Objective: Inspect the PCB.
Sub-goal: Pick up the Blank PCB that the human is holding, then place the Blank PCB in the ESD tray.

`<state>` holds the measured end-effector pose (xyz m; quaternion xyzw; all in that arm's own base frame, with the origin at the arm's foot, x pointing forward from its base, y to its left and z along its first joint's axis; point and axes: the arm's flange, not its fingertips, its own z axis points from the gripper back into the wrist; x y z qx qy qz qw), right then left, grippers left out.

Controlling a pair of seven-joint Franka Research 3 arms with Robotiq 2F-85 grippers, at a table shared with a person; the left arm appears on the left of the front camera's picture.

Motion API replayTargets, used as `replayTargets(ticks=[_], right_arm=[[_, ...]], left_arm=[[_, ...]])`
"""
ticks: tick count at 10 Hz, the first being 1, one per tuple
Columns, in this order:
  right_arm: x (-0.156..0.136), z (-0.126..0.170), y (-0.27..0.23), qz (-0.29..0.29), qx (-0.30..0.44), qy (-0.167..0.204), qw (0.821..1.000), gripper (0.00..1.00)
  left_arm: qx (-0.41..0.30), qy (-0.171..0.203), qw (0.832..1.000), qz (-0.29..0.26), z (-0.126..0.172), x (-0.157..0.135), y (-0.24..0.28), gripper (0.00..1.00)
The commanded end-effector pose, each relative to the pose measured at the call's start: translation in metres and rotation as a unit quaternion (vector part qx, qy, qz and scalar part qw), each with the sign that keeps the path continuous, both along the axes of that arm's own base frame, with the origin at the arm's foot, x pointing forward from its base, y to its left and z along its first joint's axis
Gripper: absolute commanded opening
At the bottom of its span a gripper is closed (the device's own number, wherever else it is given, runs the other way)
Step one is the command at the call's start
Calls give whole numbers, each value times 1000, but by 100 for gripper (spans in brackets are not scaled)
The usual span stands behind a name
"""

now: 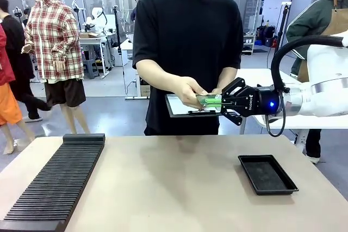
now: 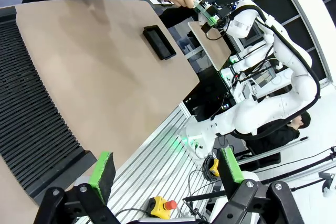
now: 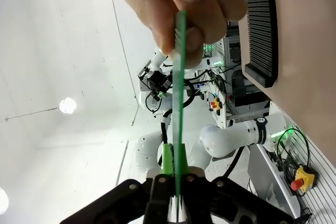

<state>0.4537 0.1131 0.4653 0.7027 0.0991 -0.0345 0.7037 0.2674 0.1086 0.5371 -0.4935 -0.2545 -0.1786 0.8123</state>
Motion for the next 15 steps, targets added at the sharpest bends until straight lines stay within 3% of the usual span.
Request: replayTargets(ticks=[1, 2, 15], right_arm=[[-10, 1, -4, -12, 3, 16, 1000, 0], [0, 0, 0, 0, 0, 0, 1000, 0], [0, 0, 0, 0, 0, 0, 1000, 0]], left_arm=[[8, 1, 1000, 4, 0, 0, 0, 100], [8, 1, 1000, 4, 0, 0, 0, 100], [8, 1, 1000, 4, 0, 0, 0, 100]])
